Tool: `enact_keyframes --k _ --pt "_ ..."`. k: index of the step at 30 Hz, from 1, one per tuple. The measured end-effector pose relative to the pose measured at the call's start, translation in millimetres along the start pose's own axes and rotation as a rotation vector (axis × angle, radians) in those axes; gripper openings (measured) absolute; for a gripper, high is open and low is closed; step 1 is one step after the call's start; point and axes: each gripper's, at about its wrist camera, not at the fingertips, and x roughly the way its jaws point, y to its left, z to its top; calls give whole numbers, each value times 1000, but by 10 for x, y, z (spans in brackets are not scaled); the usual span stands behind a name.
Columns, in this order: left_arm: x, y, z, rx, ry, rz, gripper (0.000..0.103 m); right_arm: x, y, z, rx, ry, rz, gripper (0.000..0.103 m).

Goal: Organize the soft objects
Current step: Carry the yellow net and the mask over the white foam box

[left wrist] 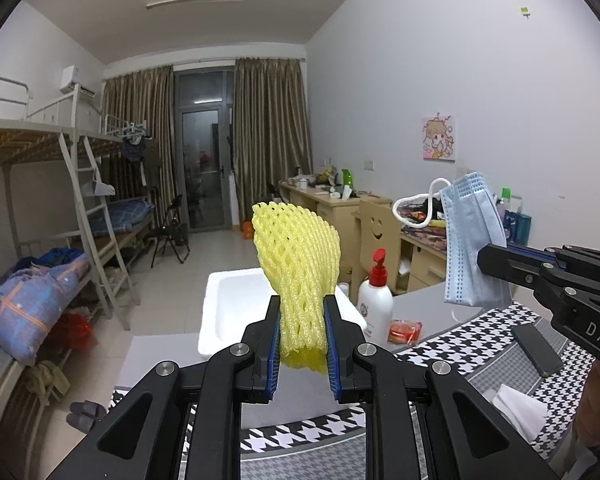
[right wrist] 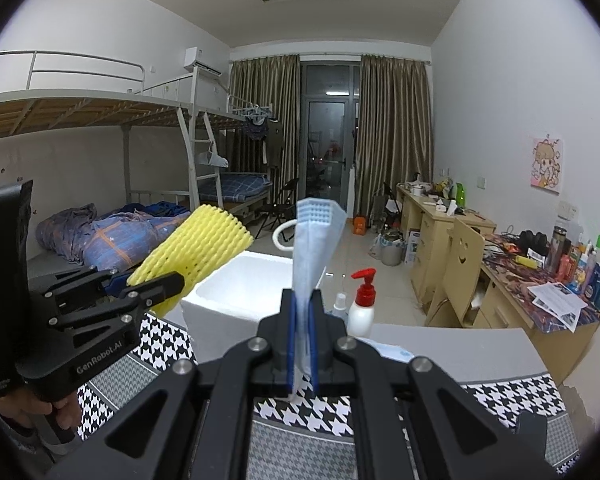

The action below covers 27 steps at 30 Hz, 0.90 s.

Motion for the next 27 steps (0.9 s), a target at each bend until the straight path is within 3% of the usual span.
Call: enact_keyframes --k 27 --pt "288 87 181 -34 25 65 20 476 108 284 18 33 7 9"
